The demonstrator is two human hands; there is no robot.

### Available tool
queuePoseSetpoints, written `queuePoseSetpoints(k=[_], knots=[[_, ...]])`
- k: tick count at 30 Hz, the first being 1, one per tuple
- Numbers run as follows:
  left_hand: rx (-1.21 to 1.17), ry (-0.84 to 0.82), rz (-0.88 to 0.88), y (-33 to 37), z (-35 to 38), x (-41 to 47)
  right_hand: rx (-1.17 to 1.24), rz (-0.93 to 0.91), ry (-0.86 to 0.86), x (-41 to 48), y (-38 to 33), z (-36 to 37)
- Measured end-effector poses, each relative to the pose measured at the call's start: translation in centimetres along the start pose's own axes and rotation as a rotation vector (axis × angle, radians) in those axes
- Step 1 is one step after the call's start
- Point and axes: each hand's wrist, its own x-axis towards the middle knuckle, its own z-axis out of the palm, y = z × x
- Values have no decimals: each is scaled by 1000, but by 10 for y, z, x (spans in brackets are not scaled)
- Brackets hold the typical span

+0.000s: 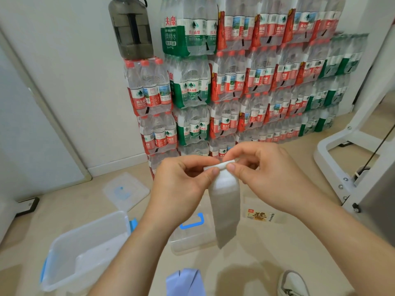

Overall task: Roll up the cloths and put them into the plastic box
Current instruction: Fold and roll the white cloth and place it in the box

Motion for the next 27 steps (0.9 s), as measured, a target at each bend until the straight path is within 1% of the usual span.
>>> queuePoseSetpoints(k=[2,5,7,9,13,15,17,20,22,24,27], knots=[[-6,2,15,1,0,0,104,64,-31,1,-1,-2],[-82,-7,22,5,-1,-2,398,205,-79,1,-2,-5],[-132,1,16,6,-1,-3,542,278,-108,1,-2,-5],[-174,18,6,6,1,-3,639,322,-127,1,-1,-4],[-240,26,-17,8,2,-3,750,351,-126,0,-4,-3],[-265,24,-34,8,3,-3,747,338,-115,-1,-5,-3],[-278,7,-59,6,3,-1,684,298,-87,-1,-6,-2],[-302,-52,-78,5,-1,-1,534,214,-28,-2,-7,-2],[-336,-93,-74,7,-5,-2,452,132,2,-3,-9,-3],[-316,-109,-76,9,-8,-3,327,43,18,-4,-12,-3],[-247,-119,-101,8,-11,-3,170,22,7,-4,-11,0]])
